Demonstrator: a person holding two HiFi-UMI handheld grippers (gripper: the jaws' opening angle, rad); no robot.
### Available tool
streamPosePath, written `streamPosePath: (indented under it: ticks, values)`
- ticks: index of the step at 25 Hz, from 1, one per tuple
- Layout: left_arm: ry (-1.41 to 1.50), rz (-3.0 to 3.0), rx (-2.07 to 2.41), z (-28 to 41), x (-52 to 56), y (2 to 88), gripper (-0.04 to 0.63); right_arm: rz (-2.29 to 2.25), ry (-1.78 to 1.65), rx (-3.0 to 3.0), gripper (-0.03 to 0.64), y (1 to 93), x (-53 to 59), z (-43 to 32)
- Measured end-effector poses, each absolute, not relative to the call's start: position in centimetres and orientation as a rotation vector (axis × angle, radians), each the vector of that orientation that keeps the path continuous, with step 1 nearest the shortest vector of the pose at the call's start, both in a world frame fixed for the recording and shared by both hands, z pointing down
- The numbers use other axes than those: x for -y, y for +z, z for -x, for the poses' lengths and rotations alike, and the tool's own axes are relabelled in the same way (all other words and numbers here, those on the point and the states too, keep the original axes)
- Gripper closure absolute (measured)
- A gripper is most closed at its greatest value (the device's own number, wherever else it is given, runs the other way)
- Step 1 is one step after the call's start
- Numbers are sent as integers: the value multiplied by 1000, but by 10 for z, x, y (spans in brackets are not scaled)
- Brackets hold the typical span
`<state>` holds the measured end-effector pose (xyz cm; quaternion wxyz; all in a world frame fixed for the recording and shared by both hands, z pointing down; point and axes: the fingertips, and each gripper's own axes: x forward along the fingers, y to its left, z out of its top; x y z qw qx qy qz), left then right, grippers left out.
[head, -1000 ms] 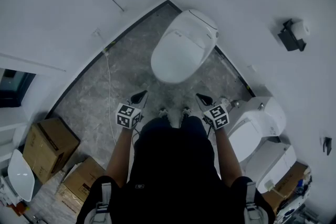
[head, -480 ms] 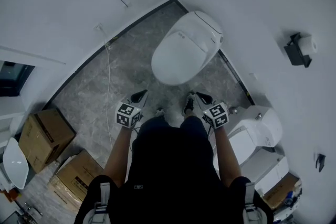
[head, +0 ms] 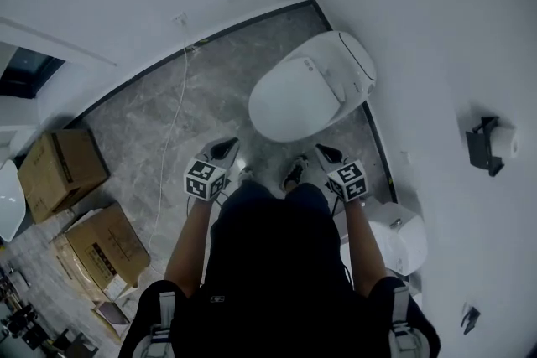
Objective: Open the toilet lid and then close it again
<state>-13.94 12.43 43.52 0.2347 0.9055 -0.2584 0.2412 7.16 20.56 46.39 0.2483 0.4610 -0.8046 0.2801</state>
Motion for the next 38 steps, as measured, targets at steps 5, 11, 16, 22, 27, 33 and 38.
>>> streamPosePath:
  ticks: [5, 11, 16, 22, 27, 33, 38]
  values:
    - [626, -2384, 835, 142, -120, 450, 583, -1109, 747, 2225, 614, 473, -183, -83]
    - [617, -2311, 958, 144, -126, 460, 581, -925, 687, 2279, 613, 479, -159, -88]
    - [565, -2238, 1077, 148, -132, 460, 581, -795, 631, 2321, 613, 484, -143, -85]
    - [538, -2176, 1080, 144, -142, 479, 581, -735, 653, 2320, 612, 496, -146, -85]
    - [560, -2160, 970, 128, -138, 512, 581, -796, 717, 2264, 612, 508, -150, -95]
    - [611, -2161, 875, 125, -120, 547, 581, -836, 763, 2238, 612, 522, -150, -88]
    - [599, -2146, 798, 112, -109, 580, 583, -860, 785, 2252, 612, 520, -146, -86]
